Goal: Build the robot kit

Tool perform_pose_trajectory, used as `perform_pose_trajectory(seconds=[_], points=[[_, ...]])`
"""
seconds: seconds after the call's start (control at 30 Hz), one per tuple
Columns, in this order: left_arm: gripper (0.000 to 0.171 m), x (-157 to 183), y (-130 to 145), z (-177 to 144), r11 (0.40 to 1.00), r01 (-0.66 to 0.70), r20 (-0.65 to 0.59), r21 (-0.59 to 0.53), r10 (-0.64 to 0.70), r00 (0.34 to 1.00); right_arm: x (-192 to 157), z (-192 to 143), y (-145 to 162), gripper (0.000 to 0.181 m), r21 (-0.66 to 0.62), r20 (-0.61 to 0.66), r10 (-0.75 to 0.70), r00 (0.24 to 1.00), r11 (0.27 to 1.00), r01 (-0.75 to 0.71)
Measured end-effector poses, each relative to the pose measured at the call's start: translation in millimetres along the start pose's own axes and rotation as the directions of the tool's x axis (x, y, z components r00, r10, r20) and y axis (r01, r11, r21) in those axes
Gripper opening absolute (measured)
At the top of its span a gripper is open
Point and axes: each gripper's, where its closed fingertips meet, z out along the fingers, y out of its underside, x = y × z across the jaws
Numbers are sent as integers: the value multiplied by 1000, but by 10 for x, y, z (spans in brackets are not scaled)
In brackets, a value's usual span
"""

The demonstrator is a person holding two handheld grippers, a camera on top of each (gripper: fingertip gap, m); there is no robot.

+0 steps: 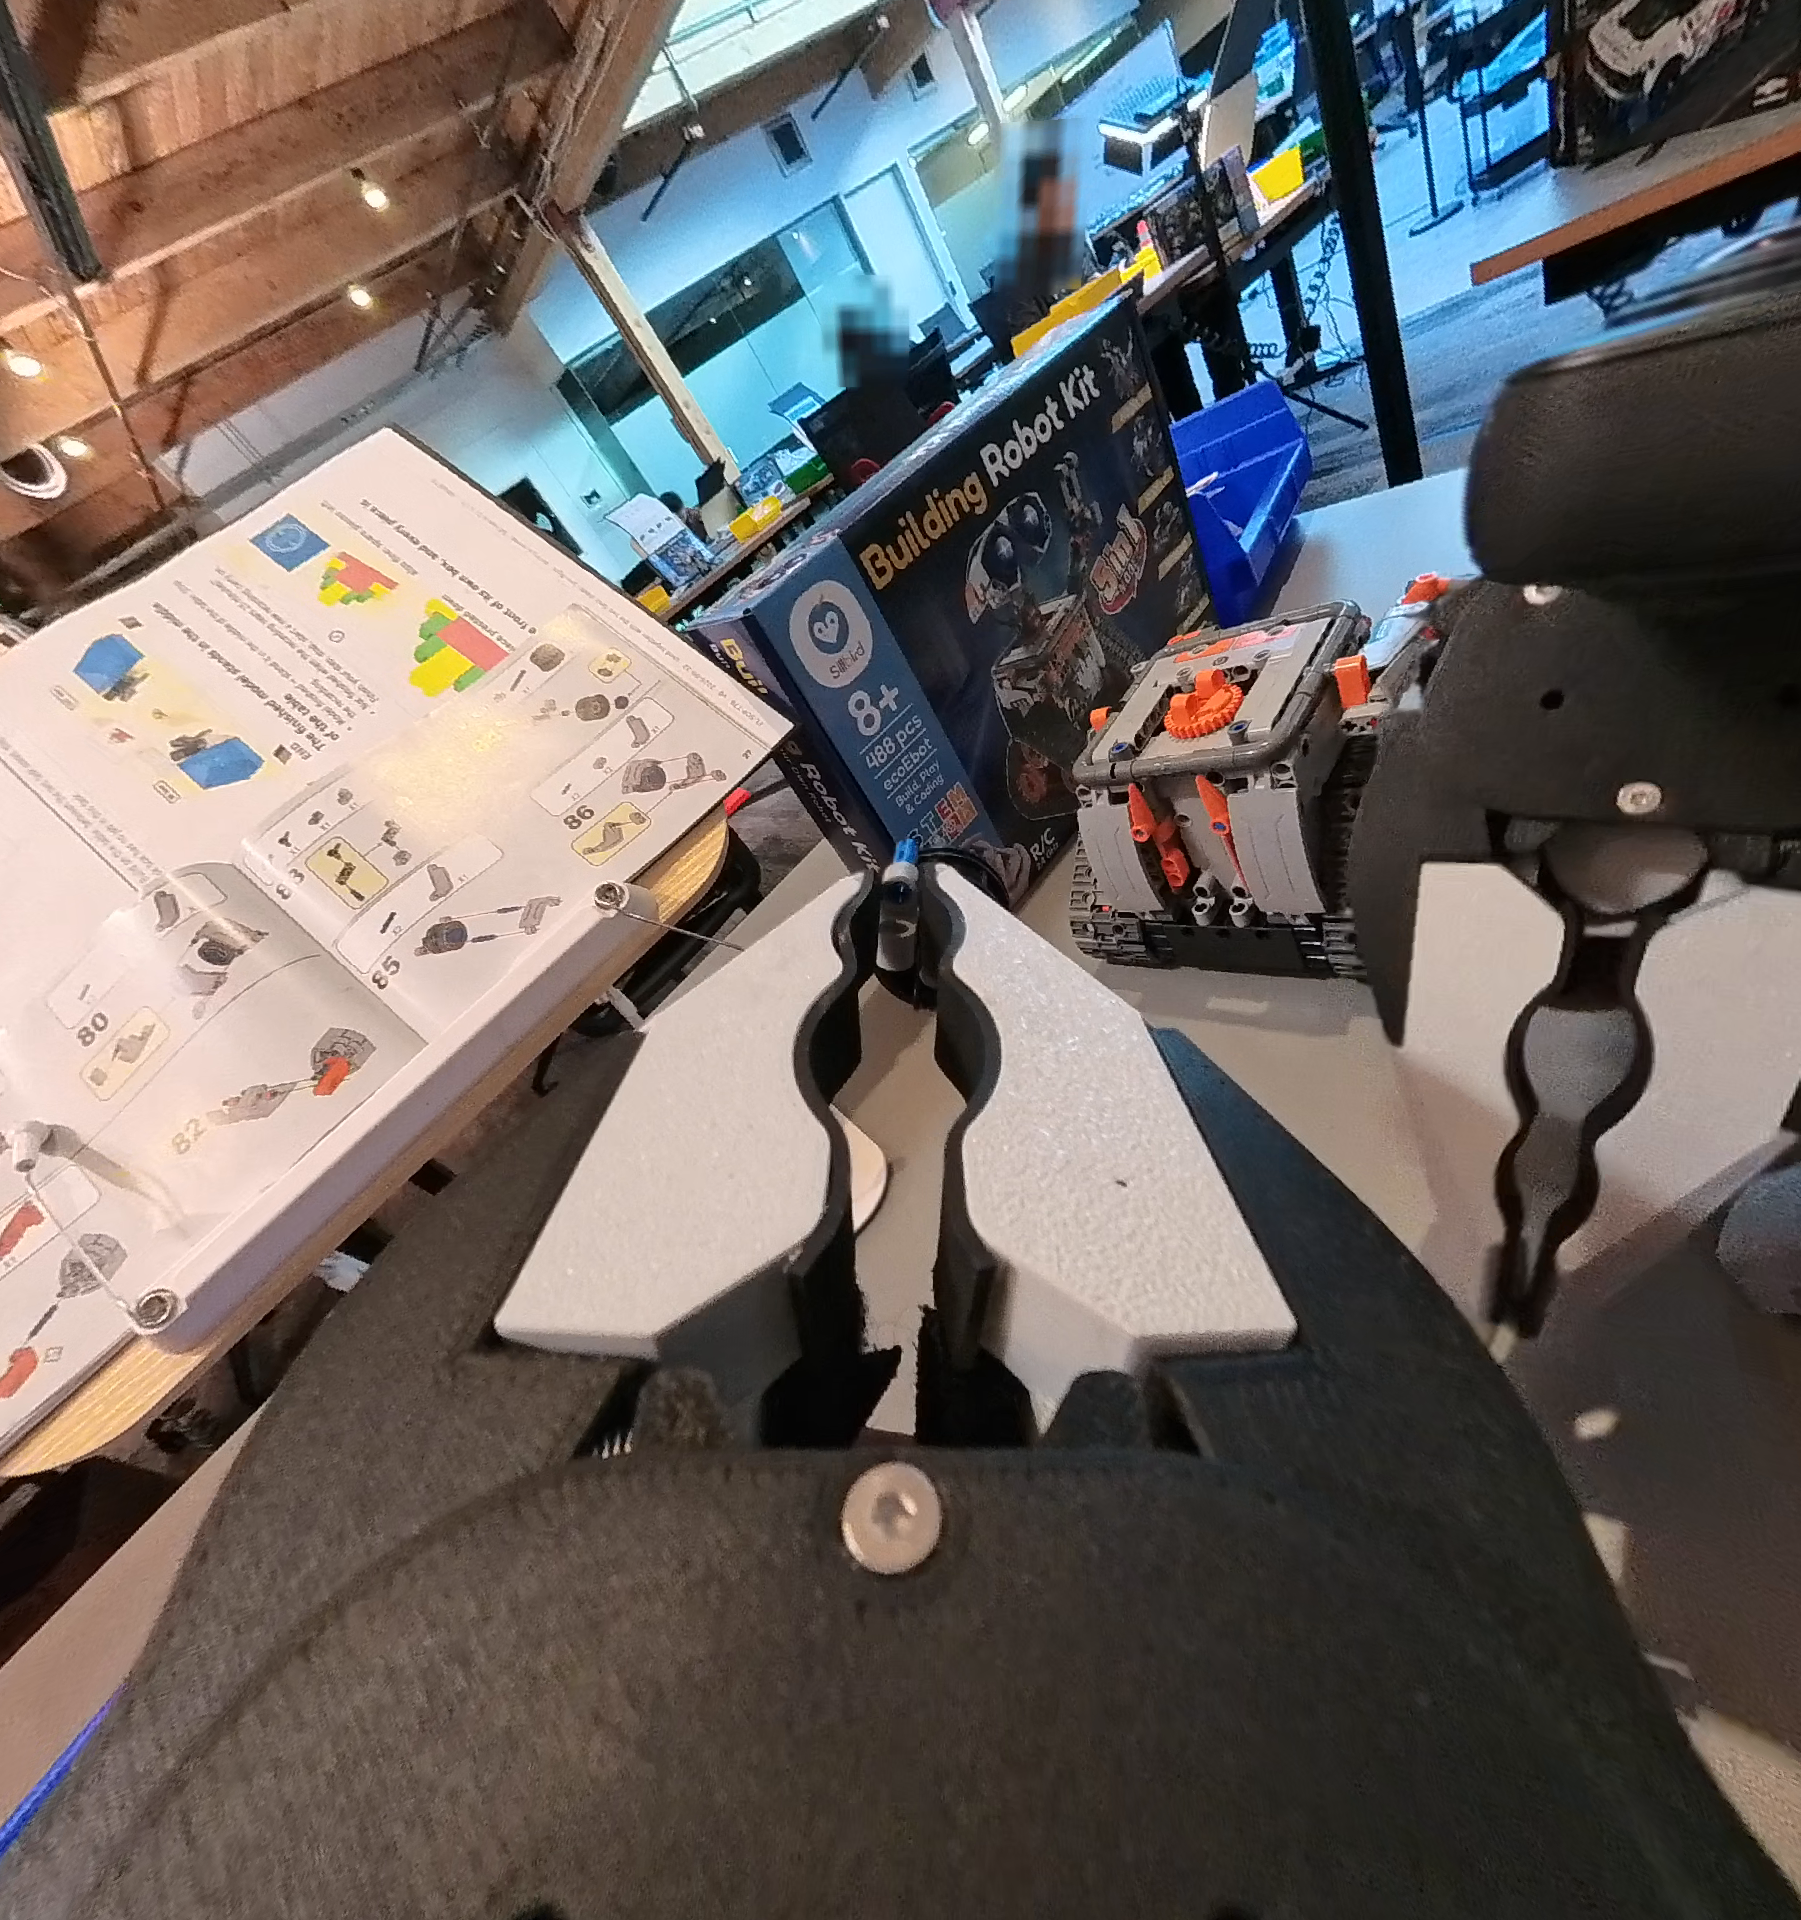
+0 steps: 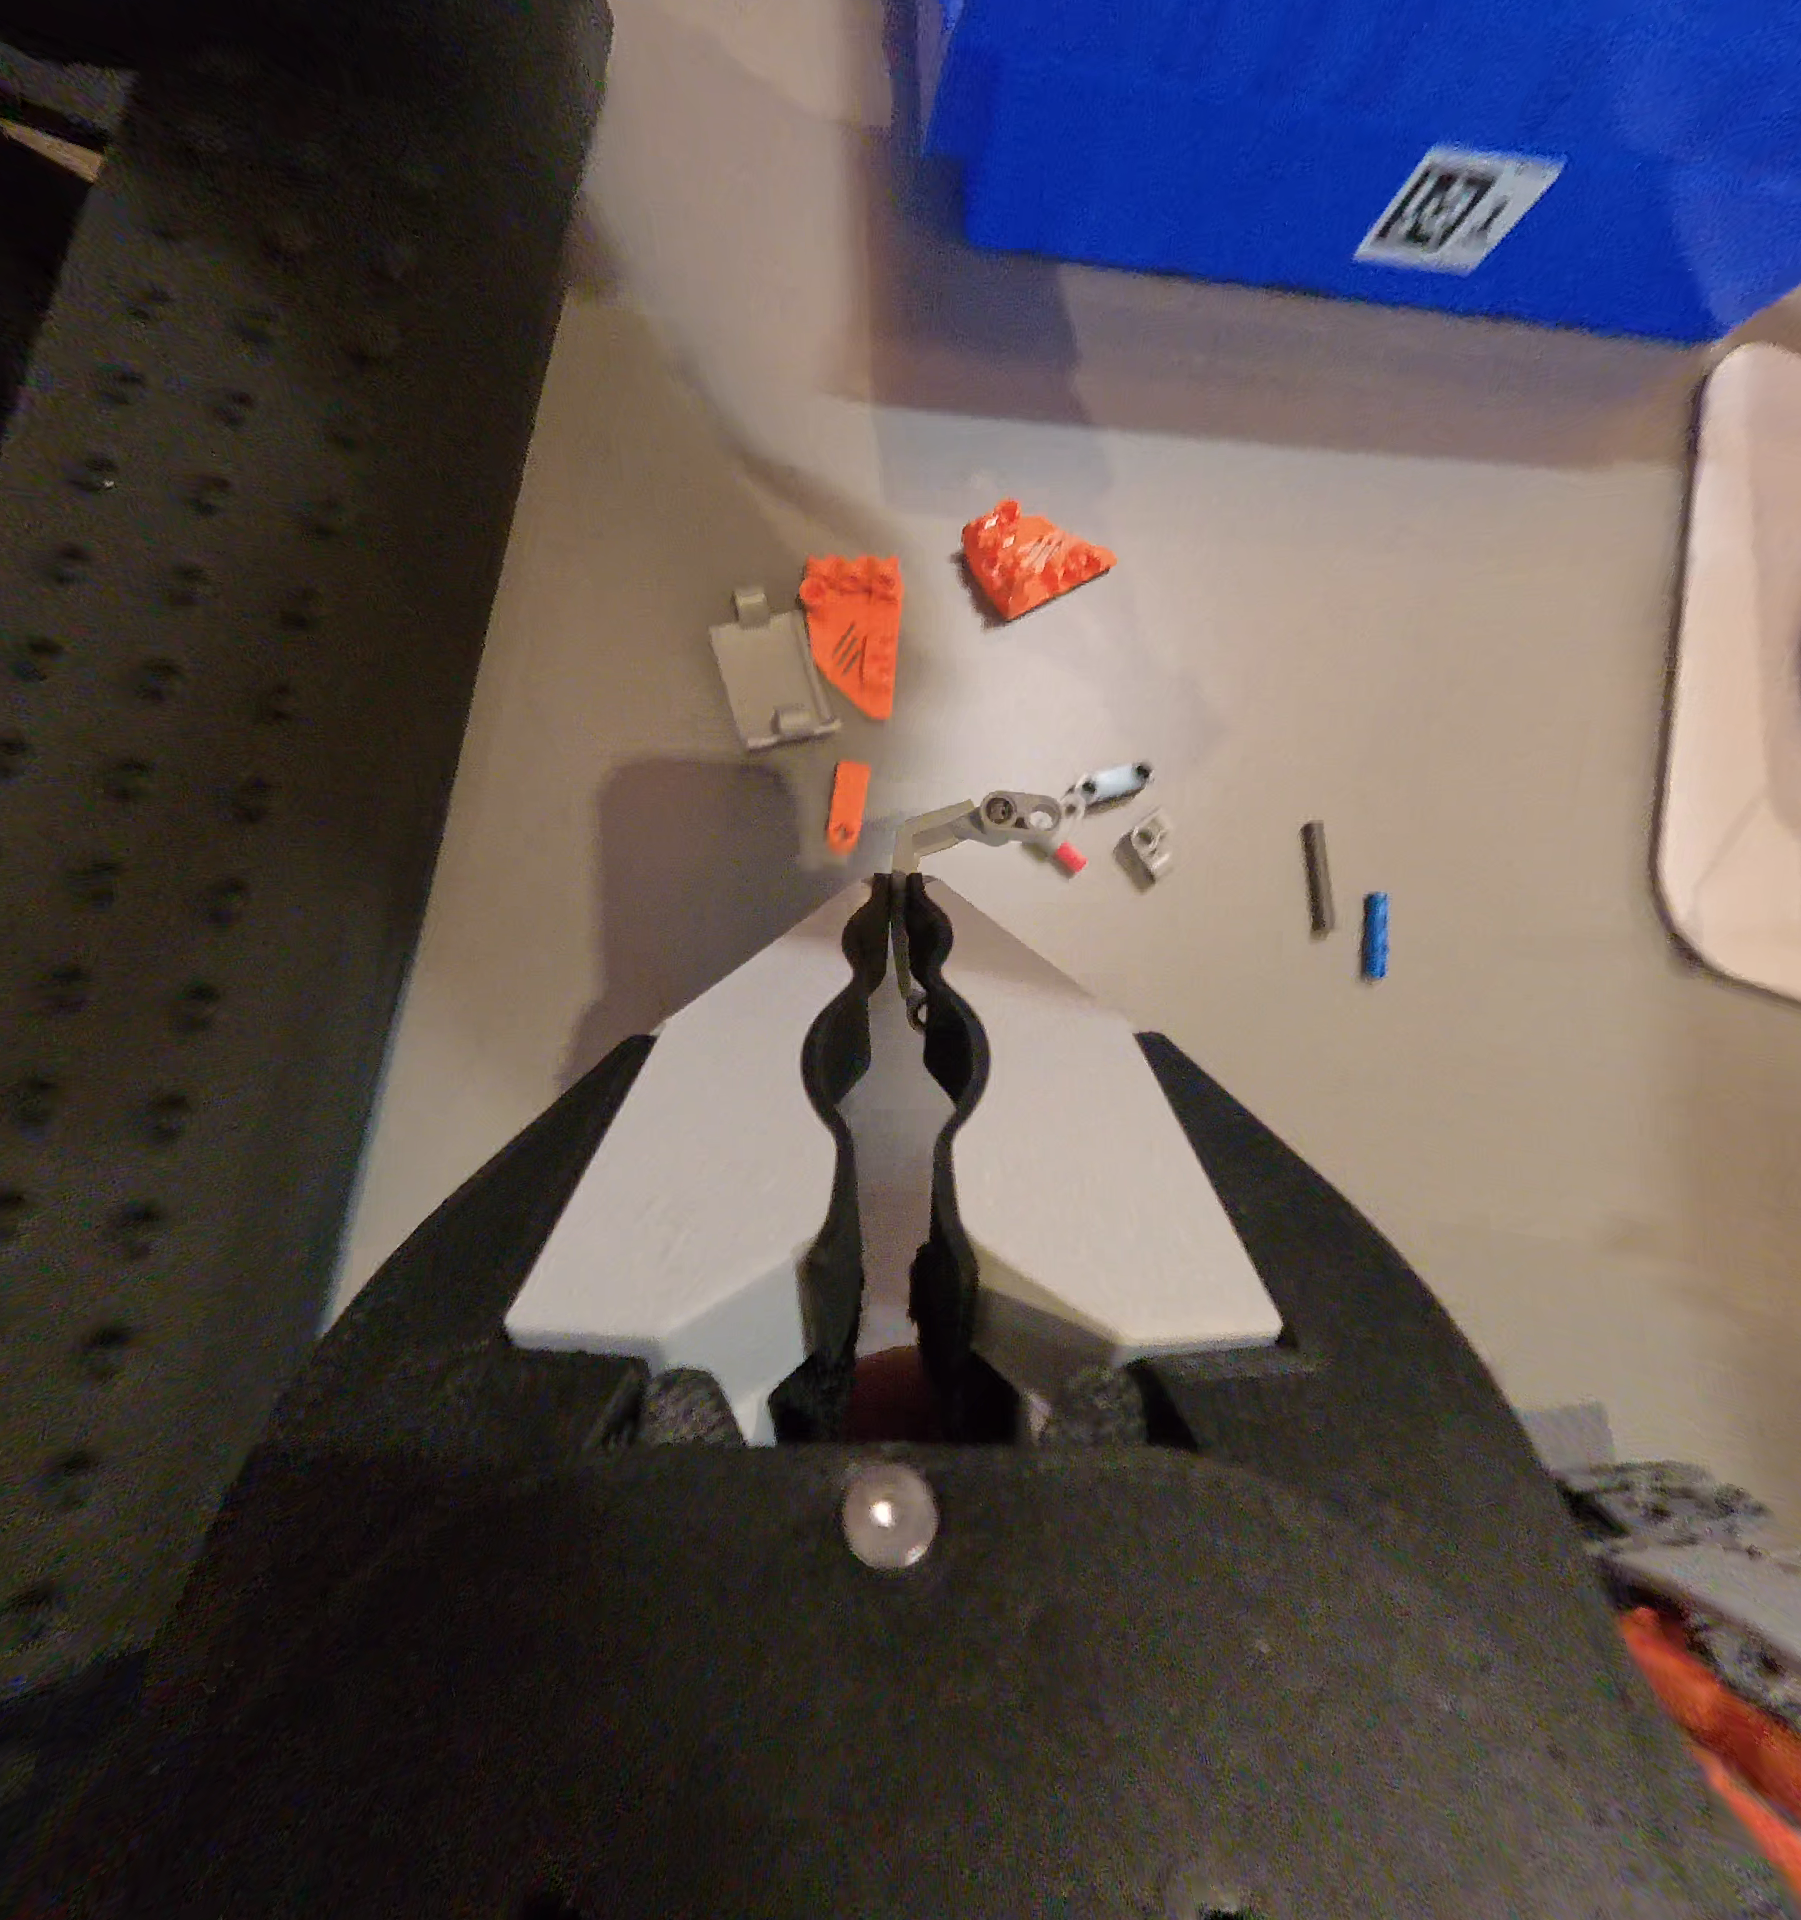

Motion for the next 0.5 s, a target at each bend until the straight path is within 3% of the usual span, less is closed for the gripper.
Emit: perform_pose_trajectory(seconds=[0.2, 0.5], points=[[5, 32, 15, 25, 1000, -11, -7, -9, 11, 1000, 13, -38, 128, 0, -6, -7, 41, 999, 999, -41], [4, -4, 37, 19, 1000, -6, 8, -16, 6, 1000, 83, 550, -75, 1, -56, 8, -19, 1000, 998, 19]])
